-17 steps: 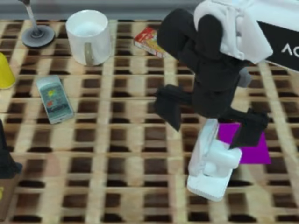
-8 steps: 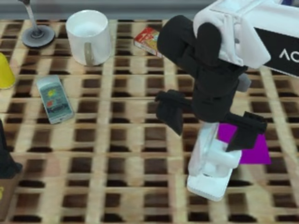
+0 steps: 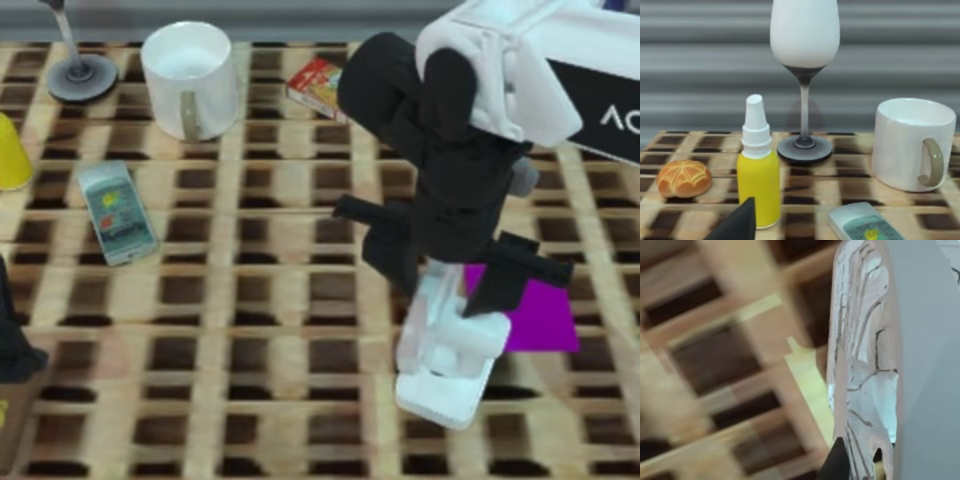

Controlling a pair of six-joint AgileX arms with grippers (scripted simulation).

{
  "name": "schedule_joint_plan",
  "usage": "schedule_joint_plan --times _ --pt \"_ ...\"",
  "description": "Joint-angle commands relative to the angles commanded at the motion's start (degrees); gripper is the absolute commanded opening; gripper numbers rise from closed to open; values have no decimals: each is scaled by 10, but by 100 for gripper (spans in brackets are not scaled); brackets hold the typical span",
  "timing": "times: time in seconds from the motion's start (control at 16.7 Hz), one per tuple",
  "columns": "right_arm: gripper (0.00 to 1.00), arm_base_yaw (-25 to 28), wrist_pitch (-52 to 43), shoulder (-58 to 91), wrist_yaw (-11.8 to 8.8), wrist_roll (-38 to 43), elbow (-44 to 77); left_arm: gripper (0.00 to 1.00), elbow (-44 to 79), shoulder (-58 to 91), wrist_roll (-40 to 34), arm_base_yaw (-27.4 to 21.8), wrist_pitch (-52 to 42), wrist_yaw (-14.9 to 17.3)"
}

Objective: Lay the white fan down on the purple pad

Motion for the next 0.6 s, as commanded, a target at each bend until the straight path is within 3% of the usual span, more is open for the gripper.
schedule_joint_plan --times 0.12,0.18,0.6 --pt "2 0 0 0 0 0 0 100 0 0 0 0 0 0" --pt "0 0 0 0 0 0 0 100 0 0 0 0 0 0" --pt "0 0 0 0 0 0 0 100 0 0 0 0 0 0"
